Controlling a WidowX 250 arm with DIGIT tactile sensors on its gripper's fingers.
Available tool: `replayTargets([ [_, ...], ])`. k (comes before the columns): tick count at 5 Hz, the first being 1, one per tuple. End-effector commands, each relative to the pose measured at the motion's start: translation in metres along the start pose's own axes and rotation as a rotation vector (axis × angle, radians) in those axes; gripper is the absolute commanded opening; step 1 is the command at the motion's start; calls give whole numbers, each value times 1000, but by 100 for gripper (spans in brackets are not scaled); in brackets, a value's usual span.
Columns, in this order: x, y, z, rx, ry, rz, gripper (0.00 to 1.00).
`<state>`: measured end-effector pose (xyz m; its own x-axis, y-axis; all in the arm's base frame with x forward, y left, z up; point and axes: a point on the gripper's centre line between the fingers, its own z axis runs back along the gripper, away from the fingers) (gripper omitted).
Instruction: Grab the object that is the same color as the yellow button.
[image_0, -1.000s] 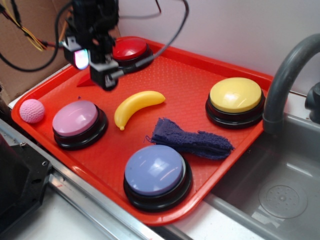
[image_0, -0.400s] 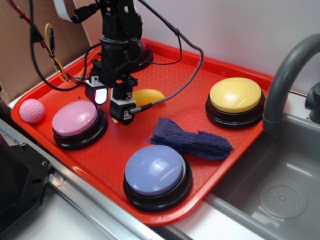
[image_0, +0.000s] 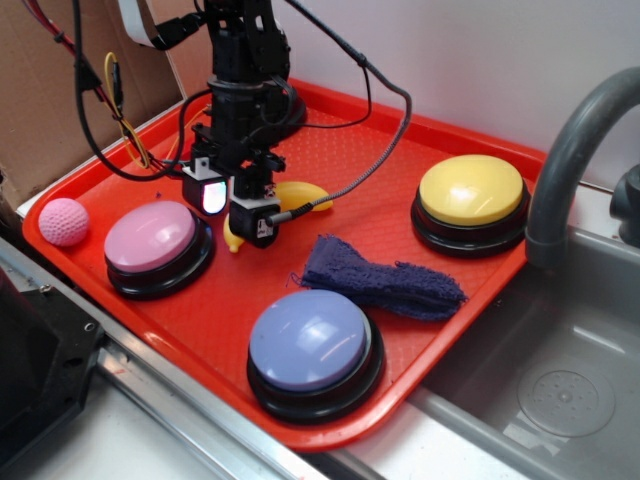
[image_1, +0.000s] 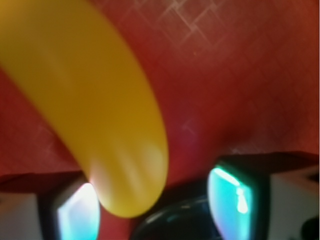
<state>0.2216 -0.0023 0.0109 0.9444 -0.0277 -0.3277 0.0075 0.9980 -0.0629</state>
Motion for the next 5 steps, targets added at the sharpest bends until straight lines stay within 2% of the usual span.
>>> replayTargets([
  [1, -6, -6, -2, 13, -31, -33, 0],
  [2, -28, -17, 8, 7, -44, -37, 0],
  [3, -80, -54, 38, 122, -104, -92, 0],
  [4, -104, -72, 78, 74, -232, -212, 0],
  [5, -121, -66, 124, 57, -326, -227, 0],
])
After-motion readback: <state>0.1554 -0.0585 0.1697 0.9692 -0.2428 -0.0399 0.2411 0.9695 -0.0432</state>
